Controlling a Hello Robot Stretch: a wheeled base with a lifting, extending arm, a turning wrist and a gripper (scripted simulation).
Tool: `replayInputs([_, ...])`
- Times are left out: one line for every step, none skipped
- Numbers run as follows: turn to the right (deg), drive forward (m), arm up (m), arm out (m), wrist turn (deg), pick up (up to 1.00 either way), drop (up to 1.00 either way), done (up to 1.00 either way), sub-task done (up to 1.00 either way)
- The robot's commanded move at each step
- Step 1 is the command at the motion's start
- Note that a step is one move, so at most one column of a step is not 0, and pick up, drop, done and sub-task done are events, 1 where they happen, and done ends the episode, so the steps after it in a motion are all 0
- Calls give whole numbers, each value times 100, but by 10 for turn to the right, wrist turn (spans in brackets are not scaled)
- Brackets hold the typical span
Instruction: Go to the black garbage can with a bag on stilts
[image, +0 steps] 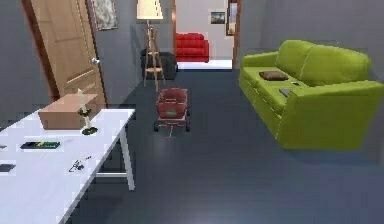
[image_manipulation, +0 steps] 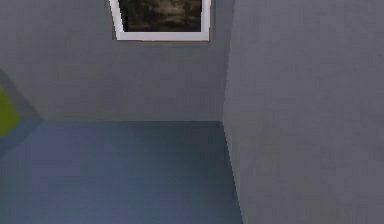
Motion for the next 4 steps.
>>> replayInputs([0,5,0,0,0,0,0,0,0])
replayInputs([-450,0,0,0,0,0,0,0,0])
replayInputs([-450,0,0,0,0,0,0,0,0])
replayInputs([-450,0,0,0,0,0,0,0,0])
